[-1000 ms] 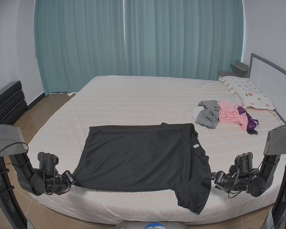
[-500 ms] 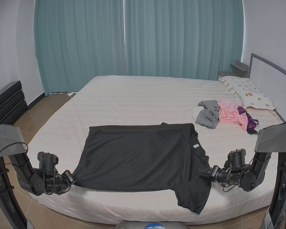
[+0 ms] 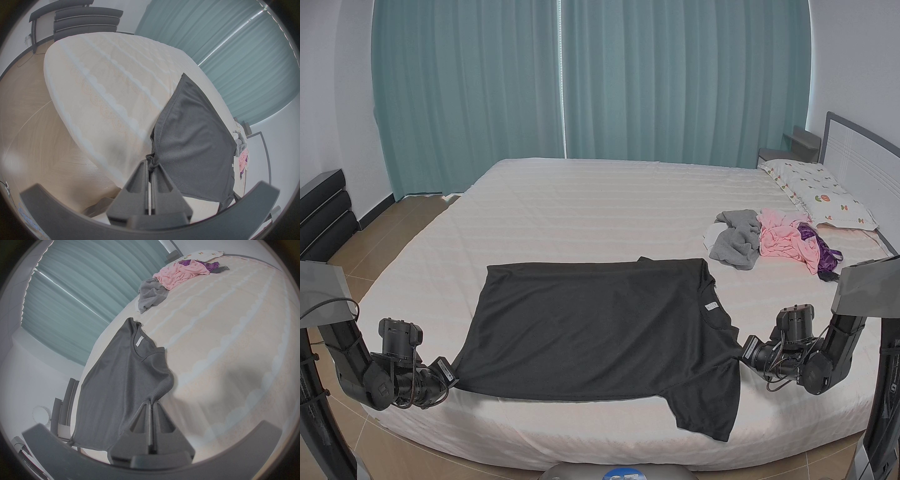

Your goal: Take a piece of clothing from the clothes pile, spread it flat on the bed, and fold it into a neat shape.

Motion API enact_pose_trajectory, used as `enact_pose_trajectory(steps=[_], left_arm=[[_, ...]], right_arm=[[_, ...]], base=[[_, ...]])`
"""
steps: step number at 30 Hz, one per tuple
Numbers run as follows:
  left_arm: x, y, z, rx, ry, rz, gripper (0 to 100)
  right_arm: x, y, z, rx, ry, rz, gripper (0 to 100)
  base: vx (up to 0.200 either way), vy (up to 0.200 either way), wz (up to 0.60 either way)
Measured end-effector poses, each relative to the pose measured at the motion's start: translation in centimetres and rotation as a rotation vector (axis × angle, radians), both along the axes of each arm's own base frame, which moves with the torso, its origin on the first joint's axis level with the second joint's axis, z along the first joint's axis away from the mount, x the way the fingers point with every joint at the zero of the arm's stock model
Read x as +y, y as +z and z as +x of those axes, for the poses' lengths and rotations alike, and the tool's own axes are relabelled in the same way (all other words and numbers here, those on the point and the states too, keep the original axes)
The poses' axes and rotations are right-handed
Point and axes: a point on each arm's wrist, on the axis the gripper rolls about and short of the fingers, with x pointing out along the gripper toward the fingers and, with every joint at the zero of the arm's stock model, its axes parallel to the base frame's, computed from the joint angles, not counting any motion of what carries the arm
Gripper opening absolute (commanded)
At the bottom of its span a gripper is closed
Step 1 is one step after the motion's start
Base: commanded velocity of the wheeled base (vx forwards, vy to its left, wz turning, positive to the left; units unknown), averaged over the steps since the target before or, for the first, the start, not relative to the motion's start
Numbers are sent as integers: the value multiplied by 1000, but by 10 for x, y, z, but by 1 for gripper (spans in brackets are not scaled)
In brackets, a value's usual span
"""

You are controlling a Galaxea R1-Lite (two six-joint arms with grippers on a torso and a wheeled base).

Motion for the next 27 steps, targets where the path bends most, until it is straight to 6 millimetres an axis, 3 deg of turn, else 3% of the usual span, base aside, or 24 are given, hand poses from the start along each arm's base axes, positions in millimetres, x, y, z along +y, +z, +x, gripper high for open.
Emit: enact_pose_trajectory(steps=[10,11,20,27], left_arm=[[0,-1,0,2,-3,-2,0],[0,-1,0,2,-3,-2,0],[0,-1,0,5,-4,-3,0],[0,-1,0,5,-4,-3,0]], right_arm=[[2,0,12,-31,16,-13,0],[2,0,13,-37,15,-12,100],[-1,5,10,-97,16,1,100],[-15,9,-17,-70,122,40,100]], base=[[0,0,0],[0,0,0],[0,0,0],[0,0,0]])
